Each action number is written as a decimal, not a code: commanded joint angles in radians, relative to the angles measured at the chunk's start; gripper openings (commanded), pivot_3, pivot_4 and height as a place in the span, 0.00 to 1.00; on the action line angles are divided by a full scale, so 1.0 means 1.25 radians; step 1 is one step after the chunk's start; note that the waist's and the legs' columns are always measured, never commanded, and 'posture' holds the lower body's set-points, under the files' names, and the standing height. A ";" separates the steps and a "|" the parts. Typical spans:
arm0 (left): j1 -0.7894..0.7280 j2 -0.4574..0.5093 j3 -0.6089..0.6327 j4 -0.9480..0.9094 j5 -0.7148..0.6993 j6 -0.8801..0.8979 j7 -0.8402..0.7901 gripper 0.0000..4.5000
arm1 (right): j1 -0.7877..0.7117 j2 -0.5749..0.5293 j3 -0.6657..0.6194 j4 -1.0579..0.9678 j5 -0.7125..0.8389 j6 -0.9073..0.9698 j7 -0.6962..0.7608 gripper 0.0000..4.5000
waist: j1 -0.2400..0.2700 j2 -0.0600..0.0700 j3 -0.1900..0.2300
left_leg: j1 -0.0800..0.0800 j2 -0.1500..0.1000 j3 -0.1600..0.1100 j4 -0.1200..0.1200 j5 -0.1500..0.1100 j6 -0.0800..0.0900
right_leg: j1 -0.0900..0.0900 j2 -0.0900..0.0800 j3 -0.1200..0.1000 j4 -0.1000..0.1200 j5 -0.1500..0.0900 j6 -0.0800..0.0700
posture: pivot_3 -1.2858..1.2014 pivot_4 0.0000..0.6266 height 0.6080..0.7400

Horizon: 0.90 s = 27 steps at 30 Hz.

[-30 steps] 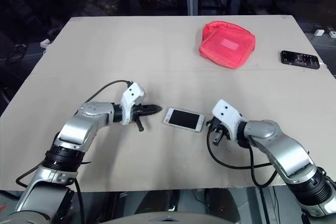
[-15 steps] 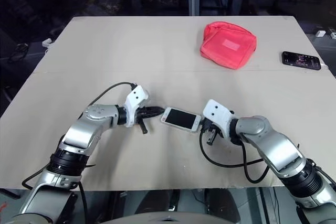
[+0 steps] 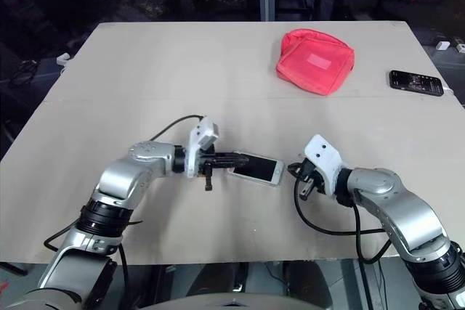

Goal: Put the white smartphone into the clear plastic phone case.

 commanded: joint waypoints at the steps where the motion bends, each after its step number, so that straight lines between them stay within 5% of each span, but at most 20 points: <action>1: -0.018 -0.015 -0.033 0.057 0.062 -0.070 0.019 0.01 | -0.033 0.010 0.020 -0.006 0.005 -0.012 0.008 0.00 | 0.001 0.000 0.000 | 0.000 0.000 0.000 0.000 0.000 0.000 | 0.000 0.000 0.000 0.000 0.000 0.000 | 0.52 0.24 1.00; 8: -0.003 0.001 -0.027 0.066 0.067 -0.077 0.015 0.01 | -0.127 0.047 0.108 0.117 -0.030 -0.006 0.010 0.00 | -0.001 0.000 0.000 | 0.001 0.000 0.000 0.000 0.000 0.000 | 0.000 0.000 0.000 0.000 0.000 0.000 | 0.52 0.24 1.00; 15: 0.005 -0.006 -0.030 0.051 0.070 -0.080 0.029 0.01 | -0.172 -0.019 0.201 0.219 -0.030 0.094 0.092 0.00 | 0.002 -0.001 -0.003 | 0.002 0.000 0.000 0.000 0.000 0.000 | 0.002 0.000 0.000 0.000 0.000 0.000 | 0.52 0.24 1.00; 27: 0.034 -0.015 -0.038 0.013 0.079 -0.073 0.061 0.01 | -0.250 0.019 0.368 0.477 -0.153 -0.026 0.191 0.00 | -0.002 -0.004 -0.026 | 0.007 0.000 0.000 -0.001 -0.002 0.004 | 0.006 0.000 0.000 0.000 0.000 0.000 | 0.52 0.24 1.00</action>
